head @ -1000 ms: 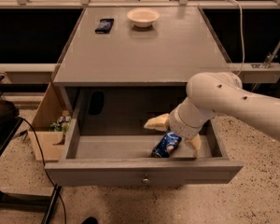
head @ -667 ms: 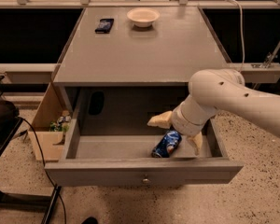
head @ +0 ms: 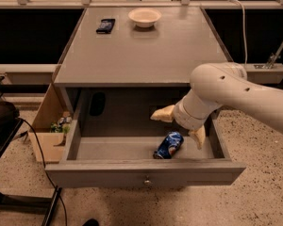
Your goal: Pick pepsi can from top drawer and place on counter
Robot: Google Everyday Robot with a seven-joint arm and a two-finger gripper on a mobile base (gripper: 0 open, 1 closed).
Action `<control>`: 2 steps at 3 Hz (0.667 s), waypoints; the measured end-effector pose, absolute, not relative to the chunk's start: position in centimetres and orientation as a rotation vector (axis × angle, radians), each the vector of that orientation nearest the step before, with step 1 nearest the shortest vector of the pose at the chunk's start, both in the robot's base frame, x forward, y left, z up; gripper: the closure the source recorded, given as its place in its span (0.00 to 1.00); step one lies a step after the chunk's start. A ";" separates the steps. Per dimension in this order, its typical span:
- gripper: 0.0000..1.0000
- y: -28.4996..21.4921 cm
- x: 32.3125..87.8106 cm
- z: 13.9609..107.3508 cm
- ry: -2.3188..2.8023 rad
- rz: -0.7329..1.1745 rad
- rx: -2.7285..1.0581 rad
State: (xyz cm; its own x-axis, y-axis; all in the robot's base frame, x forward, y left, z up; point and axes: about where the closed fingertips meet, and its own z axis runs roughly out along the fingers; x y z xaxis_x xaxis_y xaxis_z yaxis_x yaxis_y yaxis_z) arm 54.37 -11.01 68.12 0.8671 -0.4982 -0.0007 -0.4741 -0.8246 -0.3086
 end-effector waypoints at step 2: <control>0.00 -10.6 55.6 65.9 0.744 -0.110 -2.721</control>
Offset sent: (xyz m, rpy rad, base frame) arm 0.0197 0.0068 -0.0403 0.0323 0.0030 -0.0170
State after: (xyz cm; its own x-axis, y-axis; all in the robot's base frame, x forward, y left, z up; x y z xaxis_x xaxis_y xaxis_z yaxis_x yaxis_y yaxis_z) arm 55.55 -10.59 65.92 0.8617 -0.5074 -0.0097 -0.4831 -0.8143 -0.3219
